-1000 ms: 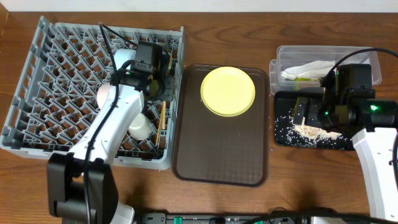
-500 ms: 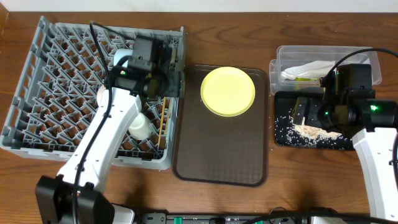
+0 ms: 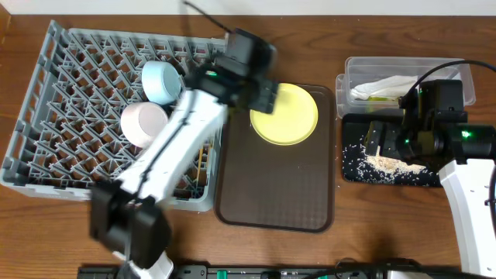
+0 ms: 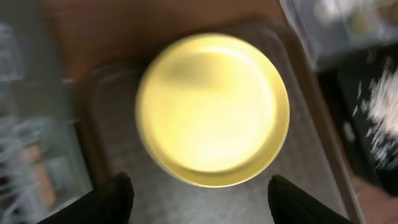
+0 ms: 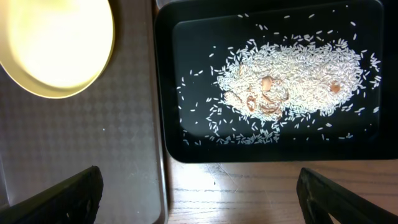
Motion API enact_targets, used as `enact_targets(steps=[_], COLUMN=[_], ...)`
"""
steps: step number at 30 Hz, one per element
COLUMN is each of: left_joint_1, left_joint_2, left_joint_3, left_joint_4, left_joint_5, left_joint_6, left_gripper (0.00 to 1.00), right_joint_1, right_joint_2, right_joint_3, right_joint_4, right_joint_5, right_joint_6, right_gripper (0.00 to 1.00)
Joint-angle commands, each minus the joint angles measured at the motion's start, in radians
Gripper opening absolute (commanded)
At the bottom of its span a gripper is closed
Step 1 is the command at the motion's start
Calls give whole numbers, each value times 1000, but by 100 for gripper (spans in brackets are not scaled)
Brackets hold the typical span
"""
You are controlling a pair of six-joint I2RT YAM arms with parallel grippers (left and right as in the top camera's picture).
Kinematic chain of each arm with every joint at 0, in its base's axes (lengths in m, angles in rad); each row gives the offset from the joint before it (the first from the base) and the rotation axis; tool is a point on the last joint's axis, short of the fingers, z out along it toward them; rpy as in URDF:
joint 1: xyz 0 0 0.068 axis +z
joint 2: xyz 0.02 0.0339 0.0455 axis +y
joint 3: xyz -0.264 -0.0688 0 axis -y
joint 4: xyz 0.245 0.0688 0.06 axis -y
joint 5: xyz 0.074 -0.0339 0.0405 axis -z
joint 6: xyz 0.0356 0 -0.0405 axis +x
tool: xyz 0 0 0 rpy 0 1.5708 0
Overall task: Sort waste into correct bins and load items into the dishwasher
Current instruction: 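Reach the left gripper to the rim of the yellow plate, then grip the yellow plate edge with the left gripper and lift it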
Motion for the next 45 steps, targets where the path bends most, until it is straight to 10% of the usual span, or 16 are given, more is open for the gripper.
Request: enact_targets(steps=[1, 23, 45], left_joint_1=[-104, -248, -278], left_joint_2=[89, 378, 388], left_joint_3=[10, 5, -55], left_joint_4=[17, 141, 123], left_joint_5=[-63, -85, -85], left_joint_6=[139, 247, 236], left_gripper=[72, 72, 11], right_joint_1=[-16, -16, -16], right_joint_2=[-8, -8, -8], right_joint_3=[16, 16, 16], right_joint_4=[-4, -15, -25], right_joint_5=[9, 9, 9], right_joint_6=[10, 10, 10], right_gripper=[97, 97, 97])
